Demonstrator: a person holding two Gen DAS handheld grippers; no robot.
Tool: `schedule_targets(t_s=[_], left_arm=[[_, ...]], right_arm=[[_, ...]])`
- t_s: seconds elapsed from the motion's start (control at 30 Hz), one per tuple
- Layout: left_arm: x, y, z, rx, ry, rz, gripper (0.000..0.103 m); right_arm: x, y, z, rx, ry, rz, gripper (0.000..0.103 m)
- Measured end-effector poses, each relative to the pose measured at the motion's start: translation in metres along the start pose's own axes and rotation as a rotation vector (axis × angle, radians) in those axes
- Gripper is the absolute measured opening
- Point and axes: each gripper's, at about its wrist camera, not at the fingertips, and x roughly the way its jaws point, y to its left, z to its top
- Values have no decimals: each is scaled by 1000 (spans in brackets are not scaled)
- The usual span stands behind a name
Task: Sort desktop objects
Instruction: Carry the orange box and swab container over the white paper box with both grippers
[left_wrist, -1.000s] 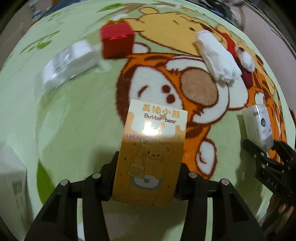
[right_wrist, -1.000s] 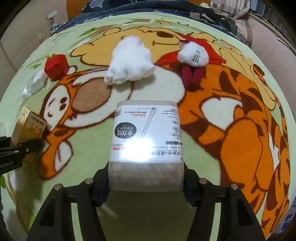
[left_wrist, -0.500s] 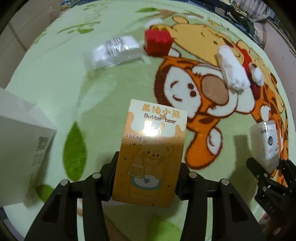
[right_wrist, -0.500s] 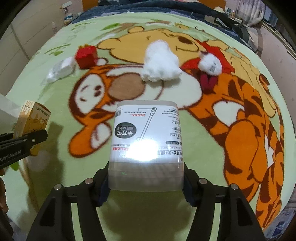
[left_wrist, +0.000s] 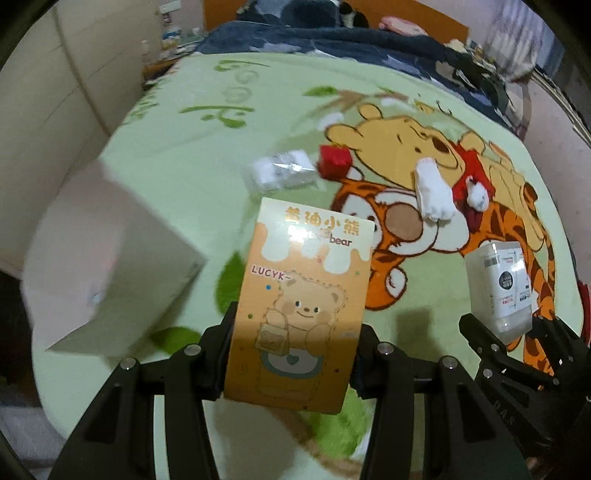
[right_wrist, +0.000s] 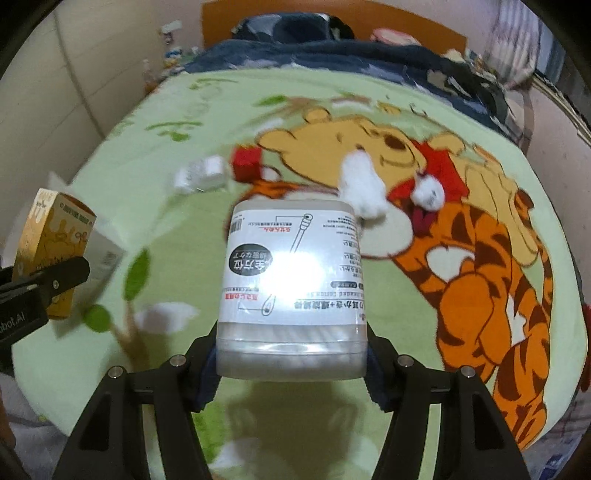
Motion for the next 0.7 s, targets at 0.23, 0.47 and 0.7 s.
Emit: schedule_targets(t_s=[0.23, 0.47, 0.7], left_arm=[[-58, 71, -13, -104, -35, 89, 50], [-89, 149, -11, -245, -70, 173, 50], [-85, 203, -8, -319, -56, 229, 50]], right_arm=[[-40, 68, 19, -107, -68, 100, 64], [-65, 155, 42, -248, -124, 223, 64], [-75, 224, 55, -378, -153, 290, 64]])
